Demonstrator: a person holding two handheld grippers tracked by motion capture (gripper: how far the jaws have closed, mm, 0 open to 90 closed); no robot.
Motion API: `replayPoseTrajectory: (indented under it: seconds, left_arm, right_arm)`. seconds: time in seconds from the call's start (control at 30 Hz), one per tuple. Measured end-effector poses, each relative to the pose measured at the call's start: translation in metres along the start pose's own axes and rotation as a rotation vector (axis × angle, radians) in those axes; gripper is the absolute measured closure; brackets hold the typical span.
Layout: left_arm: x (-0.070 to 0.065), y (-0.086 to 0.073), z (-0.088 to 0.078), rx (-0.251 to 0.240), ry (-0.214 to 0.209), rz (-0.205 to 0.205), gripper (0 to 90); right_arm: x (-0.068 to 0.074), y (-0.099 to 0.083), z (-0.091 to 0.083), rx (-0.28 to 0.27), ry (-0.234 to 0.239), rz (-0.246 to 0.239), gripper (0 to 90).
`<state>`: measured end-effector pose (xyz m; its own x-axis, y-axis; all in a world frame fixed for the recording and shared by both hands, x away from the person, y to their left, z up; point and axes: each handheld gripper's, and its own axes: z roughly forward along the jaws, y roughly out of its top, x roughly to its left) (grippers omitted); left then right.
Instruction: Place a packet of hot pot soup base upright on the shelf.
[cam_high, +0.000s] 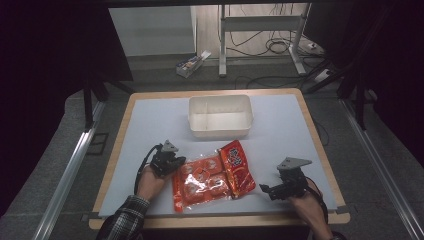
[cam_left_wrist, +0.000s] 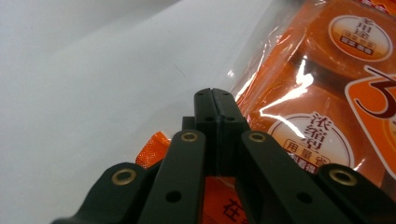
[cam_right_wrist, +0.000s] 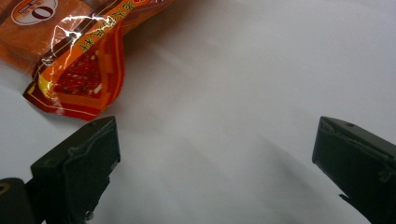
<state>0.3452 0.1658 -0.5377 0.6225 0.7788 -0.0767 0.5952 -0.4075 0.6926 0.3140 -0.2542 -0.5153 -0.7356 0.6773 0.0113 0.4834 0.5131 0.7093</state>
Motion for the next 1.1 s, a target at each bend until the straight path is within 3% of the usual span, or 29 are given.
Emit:
replayPoseTrajectory:
  seconds: [0.3, 0.37, 0.43, 0.63, 0.77, 0.93, 1.1]
  left_arm:
    - [-0.015, -0.015, -0.016, 0.019, -0.025, -0.011, 90.0]
    - [-0.026, -0.018, -0.021, 0.035, 0.001, 0.025, 90.0]
    - [-0.031, -0.020, -0.022, 0.036, 0.018, 0.030, 90.0]
    - [-0.025, -0.020, -0.023, 0.020, 0.021, 0.040, 87.9]
    - [-0.022, -0.019, -0.031, -0.027, 0.104, 0.048, 66.3]
    - [-0.021, -0.023, -0.043, -0.109, 0.108, 0.037, 37.3]
    - [-0.023, -0.027, -0.048, -0.133, 0.078, 0.021, 22.9]
  right_arm:
    - [0.001, 0.000, -0.001, -0.002, 0.005, -0.001, 1.0]
    - [0.002, 0.000, -0.001, -0.001, 0.004, -0.003, 1.0]
    - [0.002, 0.000, -0.002, -0.003, 0.004, -0.006, 1.0]
    - [0.002, 0.001, -0.002, -0.004, 0.004, -0.001, 1.0]
    - [0.002, 0.004, -0.002, -0.007, -0.003, 0.007, 1.0]
    - [0.003, 0.008, -0.001, -0.029, 0.000, 0.020, 1.0]
    - [0.003, 0.012, 0.000, -0.039, 0.003, 0.022, 1.0]
